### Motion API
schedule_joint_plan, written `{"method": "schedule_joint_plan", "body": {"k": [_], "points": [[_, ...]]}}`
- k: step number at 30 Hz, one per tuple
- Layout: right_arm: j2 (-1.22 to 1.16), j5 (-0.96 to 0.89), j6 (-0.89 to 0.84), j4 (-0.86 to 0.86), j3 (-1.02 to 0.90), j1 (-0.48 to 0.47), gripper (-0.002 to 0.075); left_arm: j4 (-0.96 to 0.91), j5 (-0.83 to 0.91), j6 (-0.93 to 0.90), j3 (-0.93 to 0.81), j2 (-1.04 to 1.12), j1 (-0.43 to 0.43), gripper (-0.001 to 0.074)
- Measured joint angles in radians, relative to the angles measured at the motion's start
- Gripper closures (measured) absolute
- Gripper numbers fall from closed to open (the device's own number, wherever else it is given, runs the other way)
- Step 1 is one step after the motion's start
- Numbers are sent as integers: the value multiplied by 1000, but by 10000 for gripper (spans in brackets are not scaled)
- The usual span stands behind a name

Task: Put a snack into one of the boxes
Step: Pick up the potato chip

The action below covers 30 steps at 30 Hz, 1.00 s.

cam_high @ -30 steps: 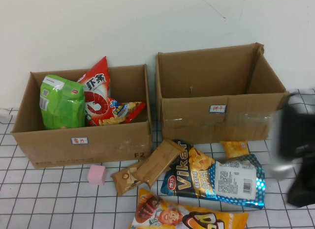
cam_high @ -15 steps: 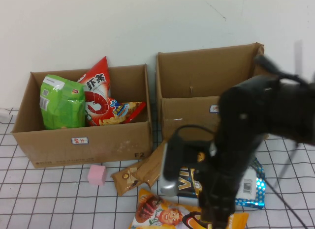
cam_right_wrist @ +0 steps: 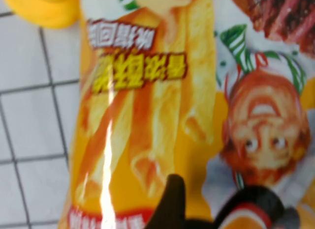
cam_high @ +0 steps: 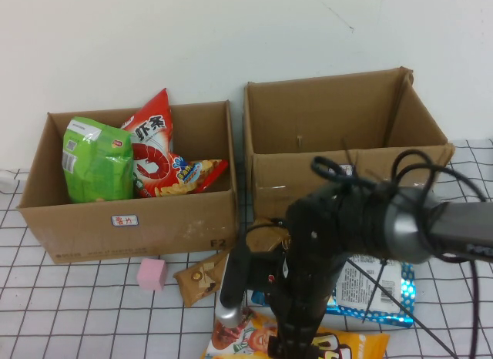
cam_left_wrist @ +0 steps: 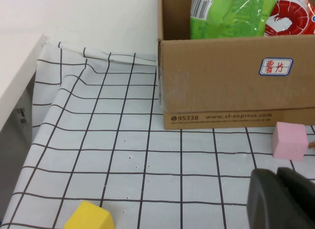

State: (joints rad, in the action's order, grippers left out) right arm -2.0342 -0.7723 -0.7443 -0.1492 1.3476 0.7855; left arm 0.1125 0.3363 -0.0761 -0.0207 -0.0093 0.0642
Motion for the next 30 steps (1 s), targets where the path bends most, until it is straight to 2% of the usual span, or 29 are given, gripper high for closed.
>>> {"method": "schedule_joint_plan", "body": {"k": [14,16,20,26,28,30], "points": [[-102,37,8,-68,11,0,42,0,0,0,0,0,0,736],[-106,30,8,-79,11,0,105,0,0,0,0,0,0,736],[-106,9,8,-109,18,0,367,0,0,0,0,0,0,736],[-85,2,10,-117,19,0,380,0,0,0,0,0,0,736],[-59,-1,15,-116,12,0,431,0,0,0,0,0,0,736],[-12,-1,27,-114,6,2,533,0,0,0,0,0,0,736]]}}
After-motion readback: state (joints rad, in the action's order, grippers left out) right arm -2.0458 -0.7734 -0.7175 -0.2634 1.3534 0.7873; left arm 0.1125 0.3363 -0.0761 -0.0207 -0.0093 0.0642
